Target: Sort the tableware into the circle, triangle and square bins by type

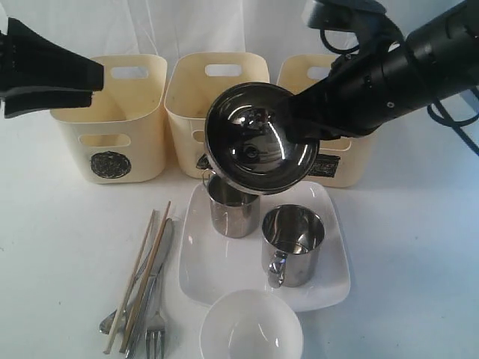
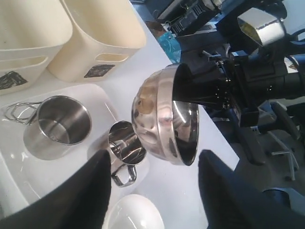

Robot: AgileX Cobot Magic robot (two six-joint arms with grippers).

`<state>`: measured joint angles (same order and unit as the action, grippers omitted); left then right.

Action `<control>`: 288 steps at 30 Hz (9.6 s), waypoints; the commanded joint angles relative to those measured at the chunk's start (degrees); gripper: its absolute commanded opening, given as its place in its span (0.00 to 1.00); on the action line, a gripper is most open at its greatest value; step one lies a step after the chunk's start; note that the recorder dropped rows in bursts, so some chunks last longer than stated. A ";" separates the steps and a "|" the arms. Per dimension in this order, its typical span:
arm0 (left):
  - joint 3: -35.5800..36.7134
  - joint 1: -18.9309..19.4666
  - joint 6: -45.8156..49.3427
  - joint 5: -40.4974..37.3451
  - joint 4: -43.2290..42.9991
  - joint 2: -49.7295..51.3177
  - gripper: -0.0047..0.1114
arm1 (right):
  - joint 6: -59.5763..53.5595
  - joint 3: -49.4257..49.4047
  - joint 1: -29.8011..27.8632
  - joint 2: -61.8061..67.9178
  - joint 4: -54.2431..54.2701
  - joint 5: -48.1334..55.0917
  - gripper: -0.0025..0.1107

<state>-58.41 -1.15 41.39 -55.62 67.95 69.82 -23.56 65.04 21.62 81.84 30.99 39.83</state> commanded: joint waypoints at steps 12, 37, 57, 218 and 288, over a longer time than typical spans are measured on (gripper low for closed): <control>-0.31 -16.74 0.60 17.09 -5.69 2.85 0.55 | 5.51 0.46 6.95 -0.44 1.59 -8.23 0.02; -0.31 -23.64 -1.20 32.24 -9.34 9.89 0.36 | 11.87 0.46 10.35 3.55 -2.10 -12.98 0.02; -4.42 -23.64 2.31 36.69 -9.34 9.89 0.04 | 6.74 1.45 13.62 3.68 6.29 -23.54 0.02; 1.36 -9.38 25.12 8.34 16.13 23.21 0.42 | 16.01 -8.04 5.68 -9.11 -11.77 15.65 0.02; -28.46 -33.55 -44.05 24.73 -54.48 41.68 0.04 | 17.66 -21.39 5.68 -23.90 -23.26 -14.40 0.02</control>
<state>-86.76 -34.49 -2.63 -30.69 13.44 113.98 -6.47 48.71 27.64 62.53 8.47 32.78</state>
